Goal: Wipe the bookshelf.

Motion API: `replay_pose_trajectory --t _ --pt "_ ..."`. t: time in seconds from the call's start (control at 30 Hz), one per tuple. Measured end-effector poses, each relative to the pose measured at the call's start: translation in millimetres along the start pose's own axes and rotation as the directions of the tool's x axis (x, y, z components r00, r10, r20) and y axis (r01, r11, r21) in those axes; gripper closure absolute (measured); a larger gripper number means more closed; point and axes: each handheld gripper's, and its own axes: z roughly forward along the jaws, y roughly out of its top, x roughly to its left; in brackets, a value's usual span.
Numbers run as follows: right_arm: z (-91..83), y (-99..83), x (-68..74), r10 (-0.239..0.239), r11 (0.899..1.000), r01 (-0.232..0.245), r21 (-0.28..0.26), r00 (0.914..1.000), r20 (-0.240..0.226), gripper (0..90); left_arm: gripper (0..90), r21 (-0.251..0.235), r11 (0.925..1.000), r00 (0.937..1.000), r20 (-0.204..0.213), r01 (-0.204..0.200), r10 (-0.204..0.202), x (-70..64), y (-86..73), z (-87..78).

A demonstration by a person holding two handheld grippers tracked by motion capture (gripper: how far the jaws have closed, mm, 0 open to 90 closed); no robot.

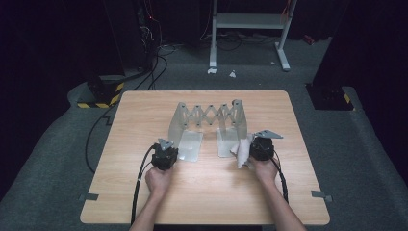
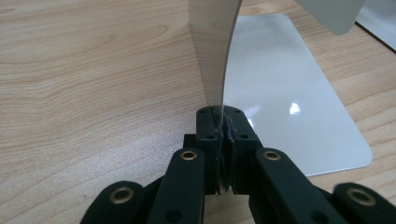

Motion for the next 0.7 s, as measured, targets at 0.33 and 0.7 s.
replay_pose_trajectory --t 0.33,0.7 --pt "-17.8 22.9 1.3 -0.014 0.999 0.013 -0.052 0.9998 -0.014 81.4 85.3 -0.001 1.0 1.0 0.004 0.0 0.0 -0.9 -0.9 -0.9" --pt "-38.3 45.4 5.7 -0.05 0.99 0.047 -0.133 0.9987 -0.015 81.4 85.3 -0.001 1.0 0.9999 0.012 0.008 -0.008 0.2 -1.0 -0.9"
